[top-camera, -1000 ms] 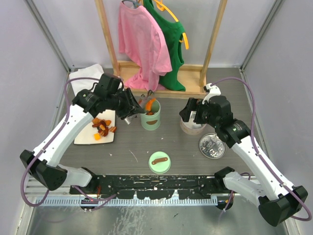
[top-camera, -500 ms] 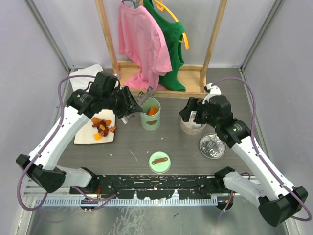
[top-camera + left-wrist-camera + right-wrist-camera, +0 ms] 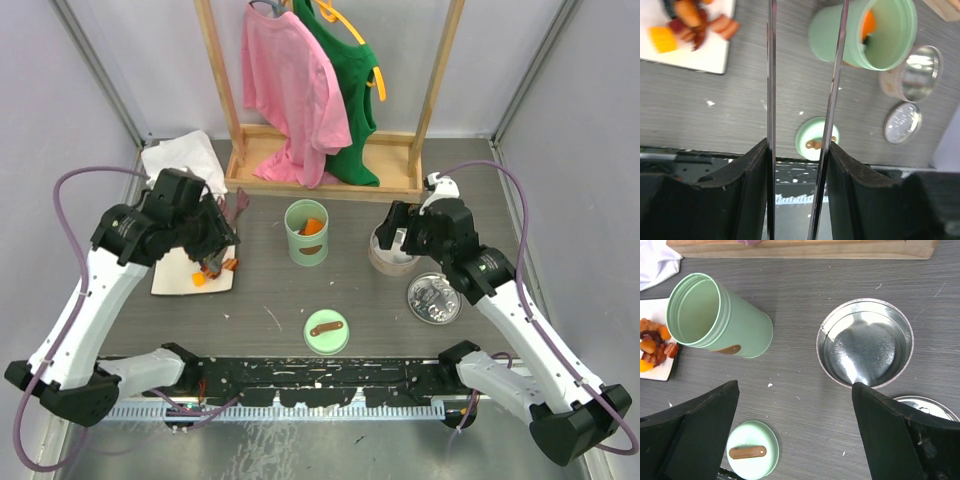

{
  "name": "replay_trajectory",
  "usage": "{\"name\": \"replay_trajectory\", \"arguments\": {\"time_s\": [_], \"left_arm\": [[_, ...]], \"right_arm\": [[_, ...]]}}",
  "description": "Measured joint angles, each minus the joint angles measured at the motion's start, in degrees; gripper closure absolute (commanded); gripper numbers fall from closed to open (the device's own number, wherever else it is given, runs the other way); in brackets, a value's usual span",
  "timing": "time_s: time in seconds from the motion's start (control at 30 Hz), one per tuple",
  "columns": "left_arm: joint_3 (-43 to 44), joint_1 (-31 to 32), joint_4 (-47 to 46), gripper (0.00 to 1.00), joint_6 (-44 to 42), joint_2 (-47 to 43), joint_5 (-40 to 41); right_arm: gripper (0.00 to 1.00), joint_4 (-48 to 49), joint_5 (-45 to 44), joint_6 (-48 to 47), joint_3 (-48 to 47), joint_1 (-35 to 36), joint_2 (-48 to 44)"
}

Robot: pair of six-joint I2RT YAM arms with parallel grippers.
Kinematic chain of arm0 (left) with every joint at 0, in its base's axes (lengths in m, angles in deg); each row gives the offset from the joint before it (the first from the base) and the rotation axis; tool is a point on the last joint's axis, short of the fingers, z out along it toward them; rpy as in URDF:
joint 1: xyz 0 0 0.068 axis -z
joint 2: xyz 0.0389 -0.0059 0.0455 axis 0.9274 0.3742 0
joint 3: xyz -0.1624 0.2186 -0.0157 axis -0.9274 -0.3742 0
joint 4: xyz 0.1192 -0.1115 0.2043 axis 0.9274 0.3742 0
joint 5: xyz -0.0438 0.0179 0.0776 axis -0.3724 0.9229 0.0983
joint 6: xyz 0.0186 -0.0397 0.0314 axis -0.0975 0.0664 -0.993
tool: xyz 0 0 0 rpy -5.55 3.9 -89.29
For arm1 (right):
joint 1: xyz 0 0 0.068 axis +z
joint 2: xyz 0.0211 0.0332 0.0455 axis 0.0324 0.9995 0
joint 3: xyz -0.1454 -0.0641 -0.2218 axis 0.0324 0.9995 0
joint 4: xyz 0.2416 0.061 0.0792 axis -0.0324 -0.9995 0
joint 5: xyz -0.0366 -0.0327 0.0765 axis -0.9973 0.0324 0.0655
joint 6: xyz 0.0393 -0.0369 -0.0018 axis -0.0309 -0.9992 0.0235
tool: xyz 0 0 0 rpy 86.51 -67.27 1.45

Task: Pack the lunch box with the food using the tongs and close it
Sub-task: Place the fake food in the packing box, then pick up the fake food from the plate.

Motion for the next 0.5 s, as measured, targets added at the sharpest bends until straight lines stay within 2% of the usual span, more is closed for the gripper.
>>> {"name": "replay_trajectory", "arguments": {"time_s": [0.27, 0.5], "left_arm": [[-10.84, -6.25, 5.49, 0.55, -1.84, -7.17, 3.50], [-17.51, -7.45, 6.91, 0.55, -4.50, -6.23, 3.63]], "right_arm": [[0.00, -0.92, -2.34, 0.87, 0.98, 0.00, -0.52], [0.00, -1.09, -1.79, 3.06, 1.90, 0.00, -0.68]]}}
